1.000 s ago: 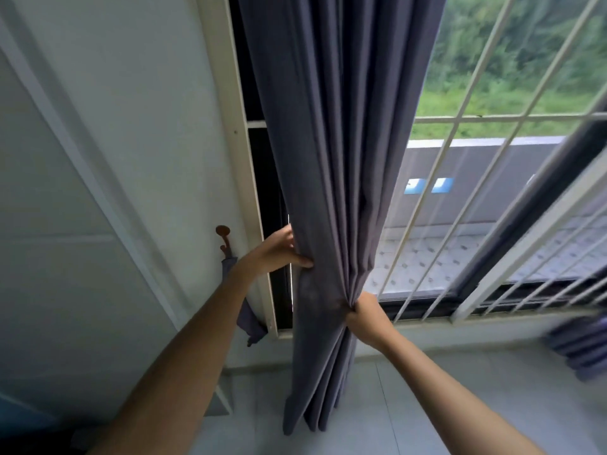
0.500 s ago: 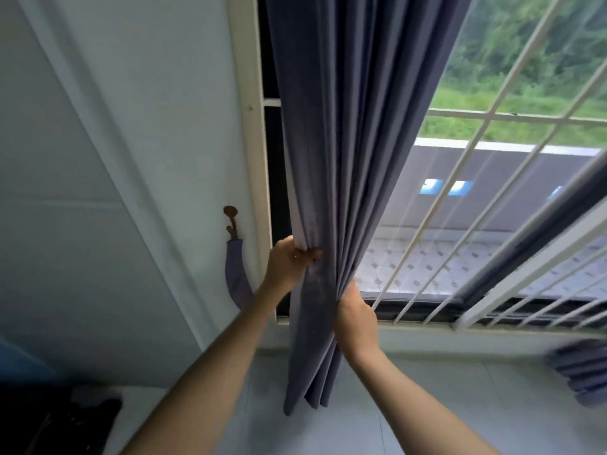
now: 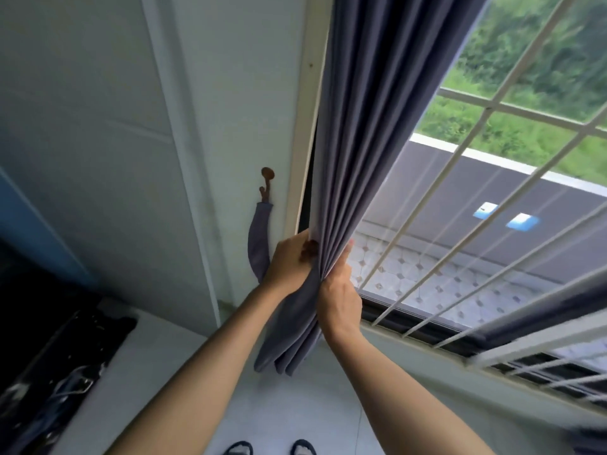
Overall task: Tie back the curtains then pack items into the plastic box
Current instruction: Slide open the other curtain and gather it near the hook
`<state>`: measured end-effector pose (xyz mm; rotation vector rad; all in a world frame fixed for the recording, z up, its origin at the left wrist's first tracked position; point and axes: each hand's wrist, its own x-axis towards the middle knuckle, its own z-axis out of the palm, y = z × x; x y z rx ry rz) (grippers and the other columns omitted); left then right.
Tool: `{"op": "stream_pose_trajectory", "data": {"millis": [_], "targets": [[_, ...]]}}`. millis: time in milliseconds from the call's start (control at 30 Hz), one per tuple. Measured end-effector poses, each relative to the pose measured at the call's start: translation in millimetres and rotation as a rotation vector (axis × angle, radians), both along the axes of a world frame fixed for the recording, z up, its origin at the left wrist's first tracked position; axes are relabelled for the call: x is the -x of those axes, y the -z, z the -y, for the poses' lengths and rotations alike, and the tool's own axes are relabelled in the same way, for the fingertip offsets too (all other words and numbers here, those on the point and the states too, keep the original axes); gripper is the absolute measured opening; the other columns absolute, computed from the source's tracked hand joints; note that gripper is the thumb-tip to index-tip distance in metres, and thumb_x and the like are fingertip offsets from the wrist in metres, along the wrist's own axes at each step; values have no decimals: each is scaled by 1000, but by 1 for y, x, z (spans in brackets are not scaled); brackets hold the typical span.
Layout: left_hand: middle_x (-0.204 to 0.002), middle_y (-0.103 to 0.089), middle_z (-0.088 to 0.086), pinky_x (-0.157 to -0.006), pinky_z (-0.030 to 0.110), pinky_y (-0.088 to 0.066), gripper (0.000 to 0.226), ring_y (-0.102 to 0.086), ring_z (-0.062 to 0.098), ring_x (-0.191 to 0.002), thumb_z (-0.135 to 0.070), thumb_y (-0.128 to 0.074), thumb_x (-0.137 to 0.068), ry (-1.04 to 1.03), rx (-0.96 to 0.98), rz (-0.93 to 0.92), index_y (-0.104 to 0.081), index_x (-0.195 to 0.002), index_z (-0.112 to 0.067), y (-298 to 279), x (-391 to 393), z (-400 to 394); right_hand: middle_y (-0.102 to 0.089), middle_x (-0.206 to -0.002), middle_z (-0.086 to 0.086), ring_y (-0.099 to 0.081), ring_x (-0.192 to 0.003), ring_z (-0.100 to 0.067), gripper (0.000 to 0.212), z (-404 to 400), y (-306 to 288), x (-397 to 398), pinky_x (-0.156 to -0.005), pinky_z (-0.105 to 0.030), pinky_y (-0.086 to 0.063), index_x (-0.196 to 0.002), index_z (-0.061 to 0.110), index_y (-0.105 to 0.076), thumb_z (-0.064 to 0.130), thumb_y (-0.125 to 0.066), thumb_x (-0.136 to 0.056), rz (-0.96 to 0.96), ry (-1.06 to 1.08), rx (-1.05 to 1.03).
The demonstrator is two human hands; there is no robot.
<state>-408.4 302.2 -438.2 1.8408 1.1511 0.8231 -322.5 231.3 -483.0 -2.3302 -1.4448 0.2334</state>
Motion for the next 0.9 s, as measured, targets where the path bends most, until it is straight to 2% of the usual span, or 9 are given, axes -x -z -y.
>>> {"op": "stream_pose_trajectory", "data": {"millis": [167,267,433,500,567,667,733,800,900], "targets": [[-105,-72,1,-87,33,-53,35,-66,16,-101,-15,-55,-82,129,97,19,-60,-117,-17,2,8,2,-46,-111,-14,-45,-65,-27,90,-11,5,-1,-52,-37,-37,-145,11,30,11,-45,-95,103,7,45],[-109,-71,-2,-90,32,-52,45,-64,13,-105,-22,-54,-76,128,147,55,-59,-121,-18,1,13,3,-47,-111,-15,-55,-69,-29,93,-16,9,-4,-50,-38,-42,-145,11,30,12,-48,-95,110,-15,28],[-105,-72,-5,-81,8,-46,43,-64,-1,-94,-26,-75,-80,50,112,72,-61,-121,-18,-3,9,10,-43,-105,-8,-59,-75,-26,90,-21,17,-7,-51,-35,-41,-137,17,40,13,-42,-98,87,-26,-5],[-97,-70,-1,-70,0,-40,39,-61,1,-83,-25,-75,-80,-7,67,7,-64,-115,-14,-4,4,12,-44,-105,-8,-60,-75,-26,93,-21,21,-11,-49,-34,-42,-133,18,44,15,-42,-99,79,-43,-36],[-87,-55,0,-64,0,-36,18,-51,5,-73,-28,-73,-82,-81,13,-101,-65,-92,-15,-1,0,11,-45,-109,-9,-60,-75,-27,94,-22,22,-14,-49,-35,-41,-131,22,46,20,-42,-99,28,-64,-52],[-73,-35,-1,-57,5,-32,40,-36,5,-60,-25,-68,-86,-192,-40,-155,-39,-58,-24,2,-8,8,-45,-116,-10,-58,-73,-28,103,-23,21,-24,-54,-40,-50,-134,29,45,22,-49,-93,-92,-162,-69],[-67,-35,0,-54,6,-31,37,-35,4,-58,-22,-67,-87,-225,-47,-141,-42,-60,-18,1,-9,2,-46,-126,-6,-59,-94,-25,107,-17,12,-33,-73,-42,-55,-146,35,27,27,-59,-83,-276,-260,-149],[-64,-43,5,-52,9,-31,32,-42,10,-58,-21,-67,-87,-216,4,-116,-49,-66,-6,1,-7,-2,-45,-137,11,-49,-118,-4,95,-13,3,-50,-95,-28,-48,-149,41,-8,27,-67,-76,-483,-307,-276],[-72,-64,18,-58,23,-38,29,-60,26,-67,-23,-68,-86,-151,70,-55,-62,-78,5,4,-10,-2,-42,-138,22,-45,-118,10,86,-25,-9,-73,-99,-22,-45,-144,38,-22,16,-71,-76,-770,-371,-199]]}}
